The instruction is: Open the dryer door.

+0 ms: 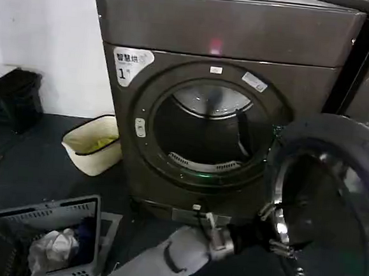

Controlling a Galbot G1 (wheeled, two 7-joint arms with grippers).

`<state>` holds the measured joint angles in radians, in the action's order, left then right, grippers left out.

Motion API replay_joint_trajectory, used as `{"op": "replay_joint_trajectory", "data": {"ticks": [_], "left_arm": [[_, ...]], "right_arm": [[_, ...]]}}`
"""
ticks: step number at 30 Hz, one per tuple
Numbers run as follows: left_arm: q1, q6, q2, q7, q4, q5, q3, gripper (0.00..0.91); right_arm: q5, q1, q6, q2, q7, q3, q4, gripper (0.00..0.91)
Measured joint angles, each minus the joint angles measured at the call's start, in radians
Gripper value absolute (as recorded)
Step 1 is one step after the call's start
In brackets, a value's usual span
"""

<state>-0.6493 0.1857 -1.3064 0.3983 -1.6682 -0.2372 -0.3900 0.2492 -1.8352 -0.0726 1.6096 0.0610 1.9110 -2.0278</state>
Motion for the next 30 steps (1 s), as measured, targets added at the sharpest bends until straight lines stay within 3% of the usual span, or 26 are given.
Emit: {"op": "replay_joint_trajectory", "data": {"ticks": [9,18,30], "left_arm": [[0.038,-0.027,-0.098,-0.022,0.062,0.022,-0.038,0.907],[0.06,-0.053,-0.179,-0.032,0.137,0.028,-0.049,0.907],[0.084,-0.077,-0.241,-0.078,0.208,0.055,-0.063,0.907]], "right_arm": [[-0.113,0.076,0.145,0.0,0.174,0.158,0.068,0.907],[-0.217,0.091,0.159,0.0,0.274,0.258,0.152,0.907],[-0.26,0.101,0.169,-0.001,0.296,0.321,0.227,0.907]]}}
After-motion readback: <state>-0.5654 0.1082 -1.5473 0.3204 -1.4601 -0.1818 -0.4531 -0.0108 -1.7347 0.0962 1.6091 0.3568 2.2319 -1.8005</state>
